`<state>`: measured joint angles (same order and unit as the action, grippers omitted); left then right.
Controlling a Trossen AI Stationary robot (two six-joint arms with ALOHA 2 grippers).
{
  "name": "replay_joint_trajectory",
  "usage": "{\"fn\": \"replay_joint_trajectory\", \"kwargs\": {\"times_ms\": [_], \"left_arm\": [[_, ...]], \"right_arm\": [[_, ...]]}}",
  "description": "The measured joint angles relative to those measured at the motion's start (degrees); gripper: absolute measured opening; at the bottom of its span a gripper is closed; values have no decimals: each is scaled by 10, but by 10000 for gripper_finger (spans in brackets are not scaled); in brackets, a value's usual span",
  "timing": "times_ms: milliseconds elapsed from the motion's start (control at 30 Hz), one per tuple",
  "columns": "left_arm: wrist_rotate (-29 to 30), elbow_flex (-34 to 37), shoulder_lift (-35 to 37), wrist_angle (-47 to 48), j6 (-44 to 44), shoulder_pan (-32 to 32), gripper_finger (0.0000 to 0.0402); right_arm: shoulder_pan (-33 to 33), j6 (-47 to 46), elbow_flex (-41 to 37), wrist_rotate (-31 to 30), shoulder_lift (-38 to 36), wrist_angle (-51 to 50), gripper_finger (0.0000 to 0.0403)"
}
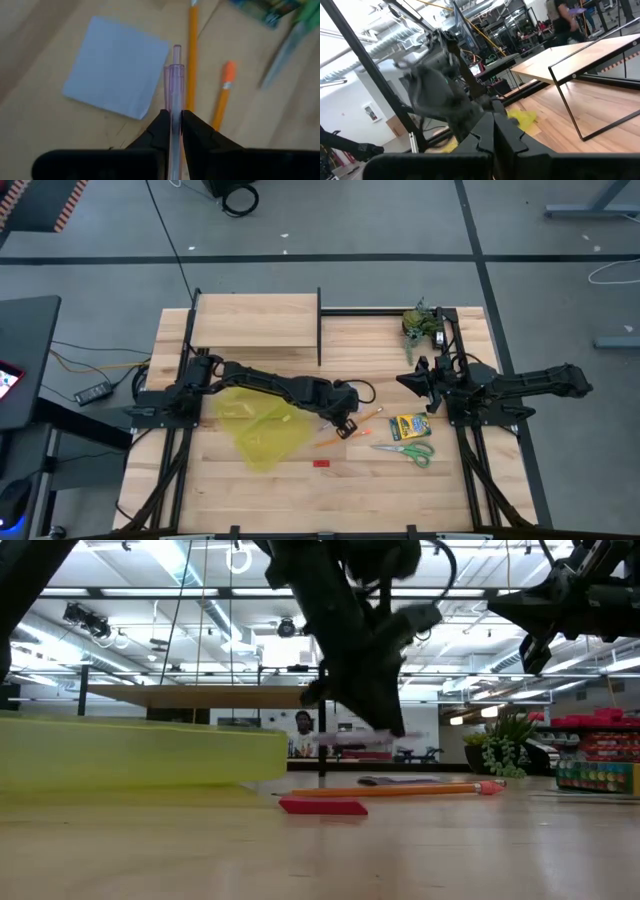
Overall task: Pack school essentials
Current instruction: Put the pink pen into the yellow supply box
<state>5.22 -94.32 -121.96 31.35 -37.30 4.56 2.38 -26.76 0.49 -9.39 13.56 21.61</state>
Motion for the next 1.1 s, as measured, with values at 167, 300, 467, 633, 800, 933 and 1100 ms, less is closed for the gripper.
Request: {"fn": "replay_joint_trajectory", "kwargs": {"times_ms": [167, 300, 467, 633, 800, 933, 1100], "left_arm": [[6, -1, 34, 13, 0, 0, 40], [38, -1, 62, 63, 2, 2, 39], [73, 2, 94, 112, 10, 12, 38], [106, 2, 112, 185, 25, 27, 43], [122, 3, 116, 254, 41, 46, 37], [129, 30, 135, 256, 49, 60, 40], [113, 162, 228, 213, 1, 65, 43]], "right_arm": [[0, 0, 0, 0, 0, -3, 10], [0, 0, 0, 0, 0, -2, 10], [0, 0, 0, 0, 0, -6, 10], [0, 0, 0, 0, 0, -10, 10], [0, 0, 0, 0, 0, -11, 10], [0, 0, 0, 0, 0, -12, 10], [0, 0, 0, 0, 0, -14, 10]]}}
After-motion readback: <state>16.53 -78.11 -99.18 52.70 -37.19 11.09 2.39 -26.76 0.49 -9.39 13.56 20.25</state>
